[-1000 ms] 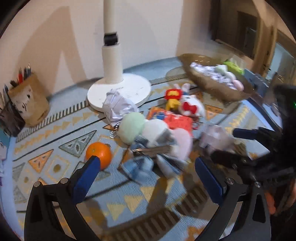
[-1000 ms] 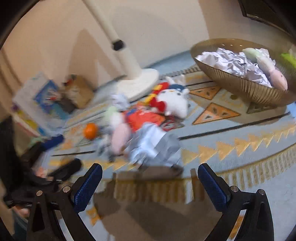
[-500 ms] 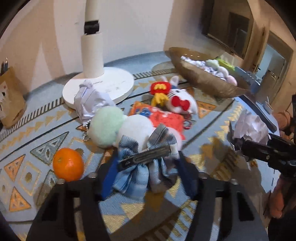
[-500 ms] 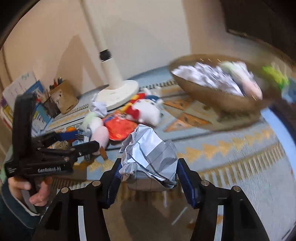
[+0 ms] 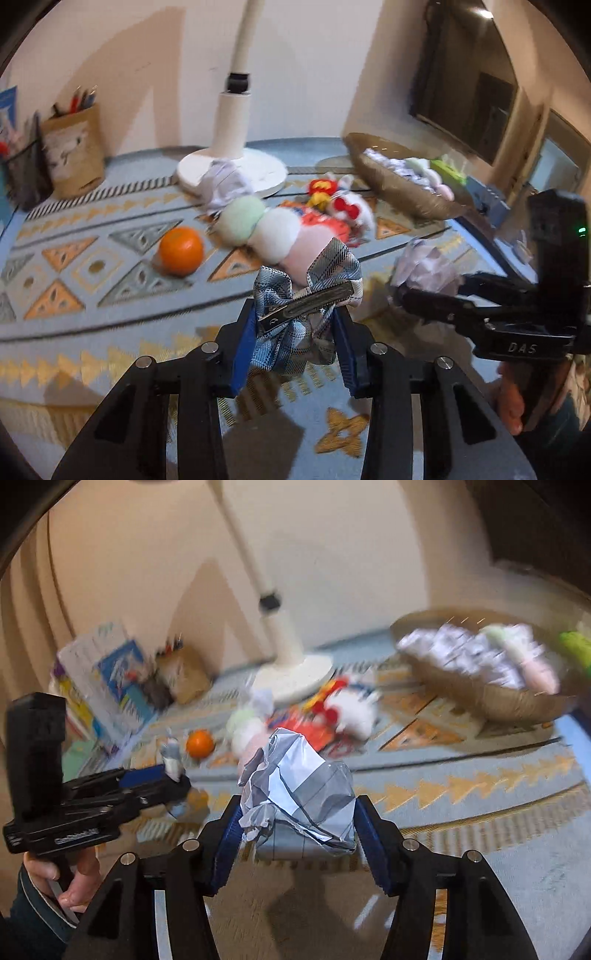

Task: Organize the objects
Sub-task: 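Grasp the plaid bow clip with the left gripper while the right grasps a foil ball, then carry the bow clip and foil ball to the bowl and open both grippers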

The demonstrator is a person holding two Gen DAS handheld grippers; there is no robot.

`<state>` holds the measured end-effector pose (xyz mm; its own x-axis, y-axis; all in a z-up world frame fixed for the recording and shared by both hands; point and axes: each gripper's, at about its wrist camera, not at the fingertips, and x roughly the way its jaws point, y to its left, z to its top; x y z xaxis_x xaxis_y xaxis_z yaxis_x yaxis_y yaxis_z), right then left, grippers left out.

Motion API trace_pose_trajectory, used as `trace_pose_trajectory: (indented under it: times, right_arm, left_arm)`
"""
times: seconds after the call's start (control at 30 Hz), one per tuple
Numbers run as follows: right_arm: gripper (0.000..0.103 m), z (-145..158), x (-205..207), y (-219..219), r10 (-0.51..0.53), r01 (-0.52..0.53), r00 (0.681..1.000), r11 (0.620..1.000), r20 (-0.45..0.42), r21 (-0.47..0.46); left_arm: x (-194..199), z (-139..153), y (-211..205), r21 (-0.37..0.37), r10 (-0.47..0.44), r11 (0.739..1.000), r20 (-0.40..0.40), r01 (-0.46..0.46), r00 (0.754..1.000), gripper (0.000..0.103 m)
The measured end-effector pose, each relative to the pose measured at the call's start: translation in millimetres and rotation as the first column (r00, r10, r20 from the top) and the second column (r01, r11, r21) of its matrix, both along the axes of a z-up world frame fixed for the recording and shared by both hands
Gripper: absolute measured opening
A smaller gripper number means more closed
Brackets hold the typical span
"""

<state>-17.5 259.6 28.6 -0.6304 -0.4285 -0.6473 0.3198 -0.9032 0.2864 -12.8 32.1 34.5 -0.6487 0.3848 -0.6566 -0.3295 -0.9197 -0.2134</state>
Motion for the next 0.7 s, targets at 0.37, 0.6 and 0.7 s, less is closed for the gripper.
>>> trace_pose_trajectory:
  times: [0.37,0.6,0.7]
  right_arm:
    - [0.069,-11,0,-25,0.046,-0.051,0.998,0.988,0.033,0.149]
    - [0.069,-14,-3,-29,0.064,-0.072,0.996,0.986,0.055,0.150]
    - [0.059,-15,-3,-29,0.050,-0.056,0.998,0.987,0.046,0.149]
  left_arm:
    - [5,1,-2,-0.013,0.029,0.999,-0.026,-0.029,0.999,0.037]
    - [4,1,-9,0.007,0.048,0.999,-0.020,-0.048,0.999,0.037]
    - [5,1,-7,-0.006,0.049,0.999,-0.027,-0.049,0.998,0.037]
